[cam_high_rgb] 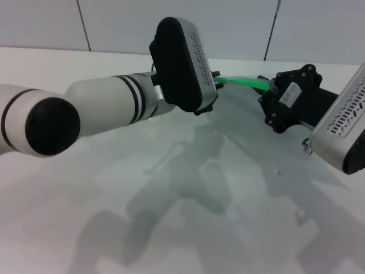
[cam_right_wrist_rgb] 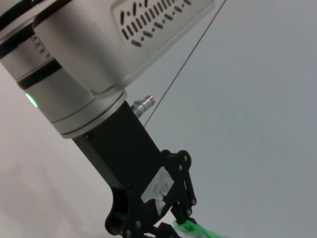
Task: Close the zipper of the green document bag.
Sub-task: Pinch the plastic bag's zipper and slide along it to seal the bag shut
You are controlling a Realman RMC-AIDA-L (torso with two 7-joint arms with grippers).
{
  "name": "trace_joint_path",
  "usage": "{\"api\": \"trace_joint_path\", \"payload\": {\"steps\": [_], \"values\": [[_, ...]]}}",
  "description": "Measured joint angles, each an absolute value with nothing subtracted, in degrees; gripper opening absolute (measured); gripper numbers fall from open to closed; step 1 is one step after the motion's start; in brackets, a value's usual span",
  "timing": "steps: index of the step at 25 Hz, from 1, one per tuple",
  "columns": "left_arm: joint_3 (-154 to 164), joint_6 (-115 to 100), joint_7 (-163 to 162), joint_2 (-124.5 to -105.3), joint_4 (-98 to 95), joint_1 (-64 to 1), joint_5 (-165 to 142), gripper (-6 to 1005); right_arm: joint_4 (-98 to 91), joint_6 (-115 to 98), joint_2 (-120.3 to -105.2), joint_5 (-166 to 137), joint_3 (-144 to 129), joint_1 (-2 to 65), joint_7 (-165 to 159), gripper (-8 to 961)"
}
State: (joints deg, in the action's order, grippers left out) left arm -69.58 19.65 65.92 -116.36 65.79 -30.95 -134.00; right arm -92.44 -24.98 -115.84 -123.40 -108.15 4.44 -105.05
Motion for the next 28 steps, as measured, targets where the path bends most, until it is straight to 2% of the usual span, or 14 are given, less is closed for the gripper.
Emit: {"api": "trace_joint_path", "payload": {"steps": [25,28], "values": [[-68.9,18.1,66.3,-116.36,68.1,-29.5,-132.4,206,-91.3,-26.0,-115.84,-123.4,-107.2,5.0,-105.1,48],[-68.1,17.2,66.4,-116.36,69.7,-28.3,-132.6,308,-91.2,-26.0,-115.84,-123.4,-106.8,5.0,-105.1,48]]}}
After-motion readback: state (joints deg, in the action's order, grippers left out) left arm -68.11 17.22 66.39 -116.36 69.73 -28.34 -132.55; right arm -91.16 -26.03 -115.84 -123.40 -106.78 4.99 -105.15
